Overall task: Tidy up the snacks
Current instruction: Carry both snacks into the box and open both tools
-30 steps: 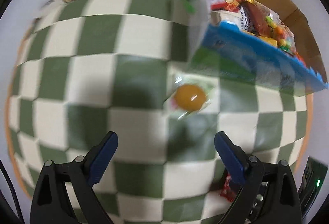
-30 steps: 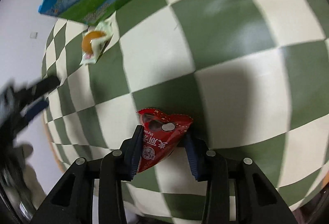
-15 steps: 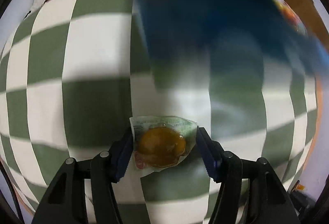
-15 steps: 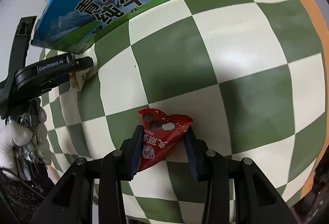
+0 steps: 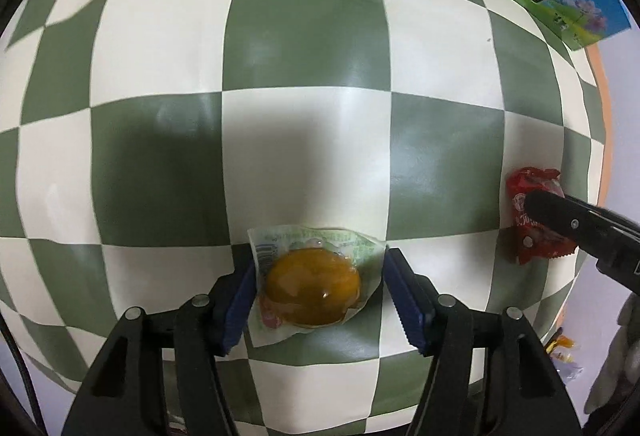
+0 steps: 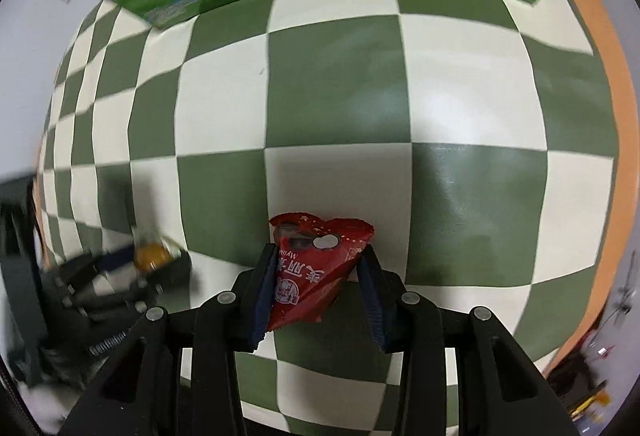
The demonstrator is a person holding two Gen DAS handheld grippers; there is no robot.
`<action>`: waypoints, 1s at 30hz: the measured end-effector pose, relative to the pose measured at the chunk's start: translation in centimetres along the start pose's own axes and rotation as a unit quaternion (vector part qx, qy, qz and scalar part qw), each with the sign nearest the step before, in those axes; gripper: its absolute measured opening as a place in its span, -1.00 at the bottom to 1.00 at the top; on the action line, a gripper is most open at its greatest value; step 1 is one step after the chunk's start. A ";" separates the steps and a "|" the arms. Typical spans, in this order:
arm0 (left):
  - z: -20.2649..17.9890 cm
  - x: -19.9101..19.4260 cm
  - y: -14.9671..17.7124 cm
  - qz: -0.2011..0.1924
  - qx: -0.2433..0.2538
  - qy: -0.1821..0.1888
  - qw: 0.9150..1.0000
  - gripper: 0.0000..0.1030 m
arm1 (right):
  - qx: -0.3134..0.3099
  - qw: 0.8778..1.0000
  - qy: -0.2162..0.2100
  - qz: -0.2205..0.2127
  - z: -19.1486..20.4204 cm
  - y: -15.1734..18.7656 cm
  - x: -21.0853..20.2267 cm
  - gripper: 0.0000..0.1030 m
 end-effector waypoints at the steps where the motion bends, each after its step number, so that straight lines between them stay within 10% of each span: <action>1: 0.3 0.2 -0.9 0.004 -0.001 0.004 1.000 0.24 | 0.007 1.000 -0.006 0.000 -1.2 0.2 -0.5 -0.13; 12: -1.6 -0.3 -1.0 0.006 0.003 -0.011 1.000 0.38 | 0.012 1.000 0.004 -0.013 -1.7 0.8 0.3 0.30; 30: -2.3 -2.0 1.8 -0.025 0.000 -0.034 0.999 0.11 | -0.026 0.996 0.064 -0.051 -1.0 1.6 0.4 -0.09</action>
Point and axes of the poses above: each gripper's, at about its wrist camera, not at the fingertips, and x roughly the way its jaws point, z to its left, y to its underside, the point moved 6 cm from there along x, roughly the way its jaws point, and after that the axes turned 7 degrees about -y, right-handed, at the moved point
